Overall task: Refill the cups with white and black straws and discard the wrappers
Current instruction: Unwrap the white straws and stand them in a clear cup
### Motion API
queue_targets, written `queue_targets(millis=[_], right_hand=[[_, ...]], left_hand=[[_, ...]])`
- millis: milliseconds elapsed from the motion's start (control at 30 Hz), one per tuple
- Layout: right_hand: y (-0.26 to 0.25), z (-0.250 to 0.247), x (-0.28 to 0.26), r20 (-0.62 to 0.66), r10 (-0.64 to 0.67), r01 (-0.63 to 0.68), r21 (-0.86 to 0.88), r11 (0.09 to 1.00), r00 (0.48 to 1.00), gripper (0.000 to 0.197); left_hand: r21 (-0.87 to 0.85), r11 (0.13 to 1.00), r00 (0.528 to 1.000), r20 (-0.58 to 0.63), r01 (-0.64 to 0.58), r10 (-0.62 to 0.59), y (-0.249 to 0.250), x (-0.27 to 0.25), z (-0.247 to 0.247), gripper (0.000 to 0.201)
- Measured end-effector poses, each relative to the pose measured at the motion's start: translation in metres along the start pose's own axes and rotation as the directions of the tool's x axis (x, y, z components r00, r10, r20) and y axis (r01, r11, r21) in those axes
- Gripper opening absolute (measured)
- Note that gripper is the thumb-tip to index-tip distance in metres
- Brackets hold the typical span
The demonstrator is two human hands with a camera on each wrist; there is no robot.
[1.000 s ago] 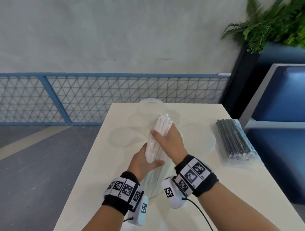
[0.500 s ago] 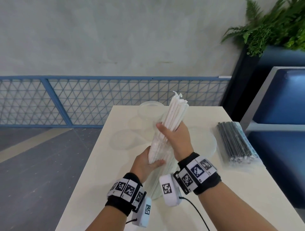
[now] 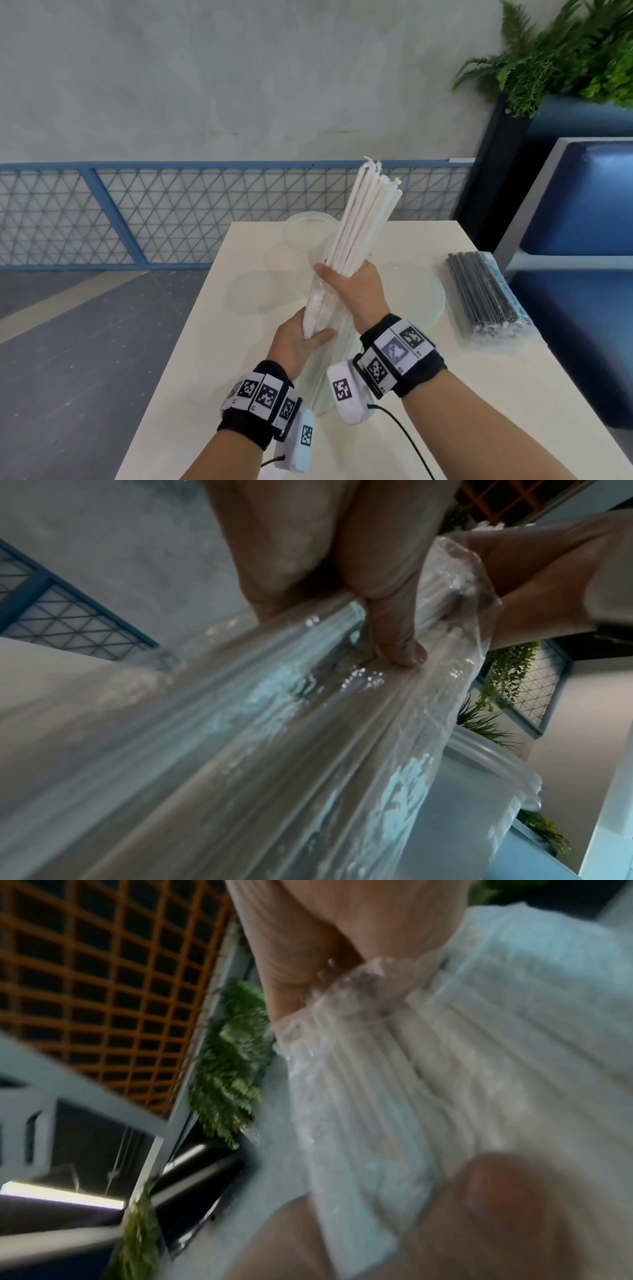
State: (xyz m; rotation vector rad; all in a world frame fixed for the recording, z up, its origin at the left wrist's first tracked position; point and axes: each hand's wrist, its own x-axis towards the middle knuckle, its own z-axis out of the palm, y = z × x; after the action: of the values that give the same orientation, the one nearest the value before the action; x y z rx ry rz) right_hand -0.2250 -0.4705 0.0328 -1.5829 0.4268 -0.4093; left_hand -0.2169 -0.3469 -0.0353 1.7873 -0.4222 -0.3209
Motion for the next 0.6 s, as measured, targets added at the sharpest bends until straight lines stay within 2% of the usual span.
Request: queue_targets(millis=[133,333,600], right_hand=[[-0.018,-0.007,0.006,-0.103,0.014,0.010,0.230,0.973,0.995,0.013],[-0.033,-0.024,0.017,-0.203,0.048,0.064,0.512,0.856,0.978,0.008],[-0.033,-0.046,0.027,-0.297,0.157,0.080,0.652,0.754,0.942,0.008]], left_hand=[[0.021,0.999,0.999,-0.029,0.024,-0.024,-0.004,0.003,0.000,0.014],[0.019,0.999,0.995,-0.097,0.040,-0.038,-0.011,0.006,-0.011,0.014],[0.010,0.999,0.988,-0.144,0.052,-0.050,-0.012,0.010,-0.012,0.011]])
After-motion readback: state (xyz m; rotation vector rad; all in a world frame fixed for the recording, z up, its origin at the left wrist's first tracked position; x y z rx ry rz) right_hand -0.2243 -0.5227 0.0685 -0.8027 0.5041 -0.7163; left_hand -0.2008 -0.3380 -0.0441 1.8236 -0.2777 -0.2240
